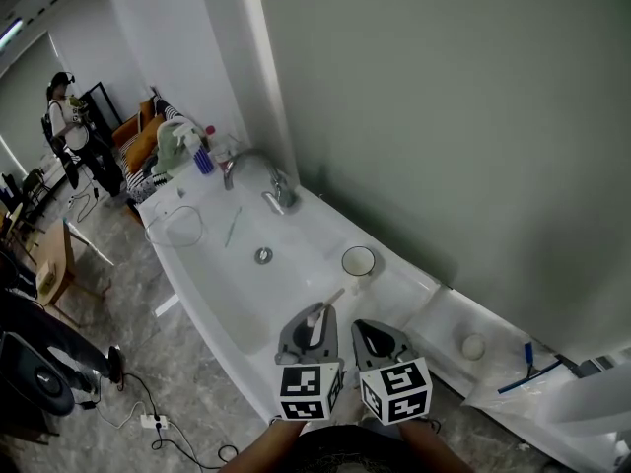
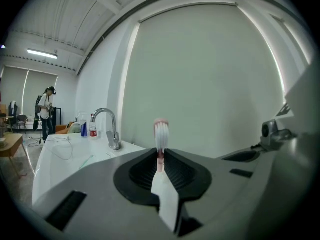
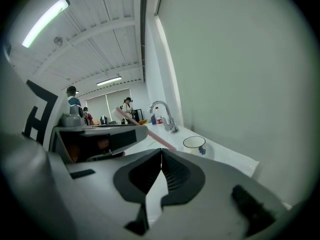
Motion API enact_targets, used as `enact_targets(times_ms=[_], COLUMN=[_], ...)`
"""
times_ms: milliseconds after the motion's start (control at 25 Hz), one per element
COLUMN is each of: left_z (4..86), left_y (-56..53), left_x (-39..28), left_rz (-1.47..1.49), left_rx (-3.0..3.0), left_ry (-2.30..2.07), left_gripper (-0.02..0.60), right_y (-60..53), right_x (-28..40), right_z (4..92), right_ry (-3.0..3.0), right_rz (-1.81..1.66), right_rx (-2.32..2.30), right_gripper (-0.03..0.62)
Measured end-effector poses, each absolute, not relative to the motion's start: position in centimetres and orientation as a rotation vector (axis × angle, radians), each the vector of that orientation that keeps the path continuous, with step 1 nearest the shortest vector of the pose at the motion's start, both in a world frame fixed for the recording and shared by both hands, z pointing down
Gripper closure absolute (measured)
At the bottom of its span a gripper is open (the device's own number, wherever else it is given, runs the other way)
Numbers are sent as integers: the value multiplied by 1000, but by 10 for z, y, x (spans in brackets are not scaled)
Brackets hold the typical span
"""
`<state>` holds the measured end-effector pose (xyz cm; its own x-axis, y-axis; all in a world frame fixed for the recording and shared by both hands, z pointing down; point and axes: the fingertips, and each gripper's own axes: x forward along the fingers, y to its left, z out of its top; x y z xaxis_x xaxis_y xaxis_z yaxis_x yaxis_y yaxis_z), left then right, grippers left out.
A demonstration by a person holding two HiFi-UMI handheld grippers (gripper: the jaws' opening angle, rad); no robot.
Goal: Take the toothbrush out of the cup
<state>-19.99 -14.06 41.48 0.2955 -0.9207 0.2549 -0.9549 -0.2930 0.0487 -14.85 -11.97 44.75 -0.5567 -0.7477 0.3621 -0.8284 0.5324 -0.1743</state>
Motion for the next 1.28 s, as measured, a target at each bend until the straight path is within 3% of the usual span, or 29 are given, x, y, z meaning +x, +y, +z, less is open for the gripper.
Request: enact_targets(times_ms=[1280], left_z=[427], left_y=[-20], left_x=[-237], left_rz=[267], left_rx=[2367], left_ry=[-1658], left_gripper=[532], right_y=[-1], right_x=[-181], right_z=[438], right_ry=[-2480], right_rz=[423], right_rx=[1419], right_gripper=[583])
